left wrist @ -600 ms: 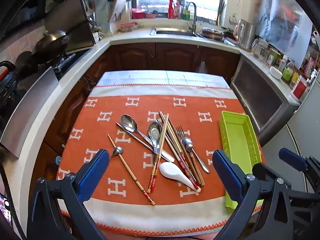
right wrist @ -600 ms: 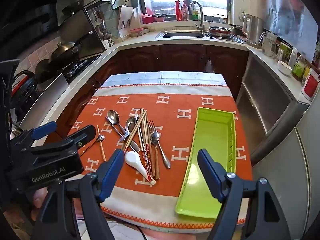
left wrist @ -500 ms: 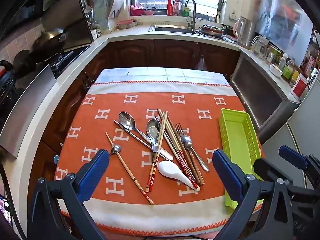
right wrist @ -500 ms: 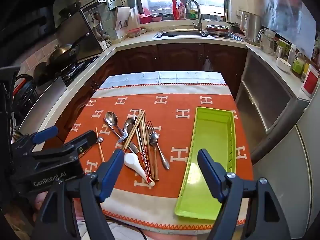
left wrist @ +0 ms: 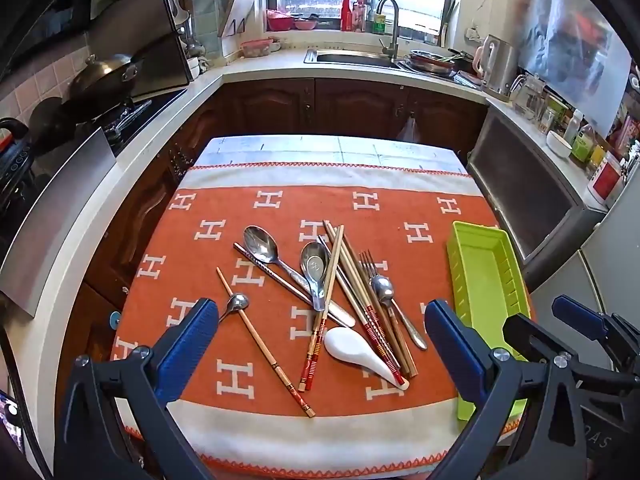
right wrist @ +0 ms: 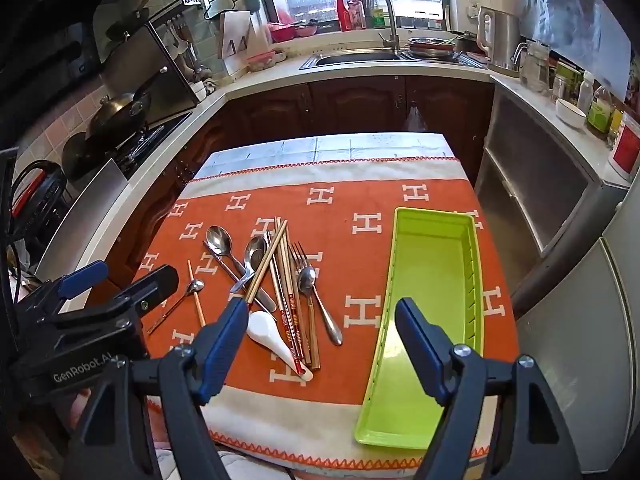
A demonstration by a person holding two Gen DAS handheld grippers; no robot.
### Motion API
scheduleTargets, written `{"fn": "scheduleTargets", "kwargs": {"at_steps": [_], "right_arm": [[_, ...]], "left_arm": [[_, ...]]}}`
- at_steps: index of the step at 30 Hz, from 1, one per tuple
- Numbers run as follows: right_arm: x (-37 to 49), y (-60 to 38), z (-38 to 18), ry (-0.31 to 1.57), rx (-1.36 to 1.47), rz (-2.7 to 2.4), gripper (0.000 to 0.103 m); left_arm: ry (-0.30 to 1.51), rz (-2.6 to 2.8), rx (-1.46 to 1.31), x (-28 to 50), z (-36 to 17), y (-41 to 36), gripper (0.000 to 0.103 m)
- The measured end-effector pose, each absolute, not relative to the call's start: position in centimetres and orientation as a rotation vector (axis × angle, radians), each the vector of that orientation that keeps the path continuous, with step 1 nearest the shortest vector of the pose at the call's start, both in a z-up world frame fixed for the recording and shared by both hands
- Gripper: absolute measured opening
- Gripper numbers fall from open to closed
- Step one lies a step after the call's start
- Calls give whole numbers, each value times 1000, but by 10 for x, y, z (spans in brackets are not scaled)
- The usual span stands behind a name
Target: Organize utensils
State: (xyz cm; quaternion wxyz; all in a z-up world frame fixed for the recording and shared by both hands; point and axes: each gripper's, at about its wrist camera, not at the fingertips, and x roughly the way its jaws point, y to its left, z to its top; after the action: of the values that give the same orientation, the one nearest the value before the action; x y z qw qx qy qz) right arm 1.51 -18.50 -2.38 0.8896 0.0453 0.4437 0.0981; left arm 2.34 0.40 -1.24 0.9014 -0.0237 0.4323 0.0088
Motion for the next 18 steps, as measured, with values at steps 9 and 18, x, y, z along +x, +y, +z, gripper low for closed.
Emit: {"fn": "scheduleTargets", "kwargs": {"at_steps": [9,18], "right_arm": [[16,-181,-30,934,98,206,77],[17,-180,-35,939,98,207,77]], "left_arm": [[894,36,-32,22,-14,5,102],[899,37,-34,22,-16,8,102]]}}
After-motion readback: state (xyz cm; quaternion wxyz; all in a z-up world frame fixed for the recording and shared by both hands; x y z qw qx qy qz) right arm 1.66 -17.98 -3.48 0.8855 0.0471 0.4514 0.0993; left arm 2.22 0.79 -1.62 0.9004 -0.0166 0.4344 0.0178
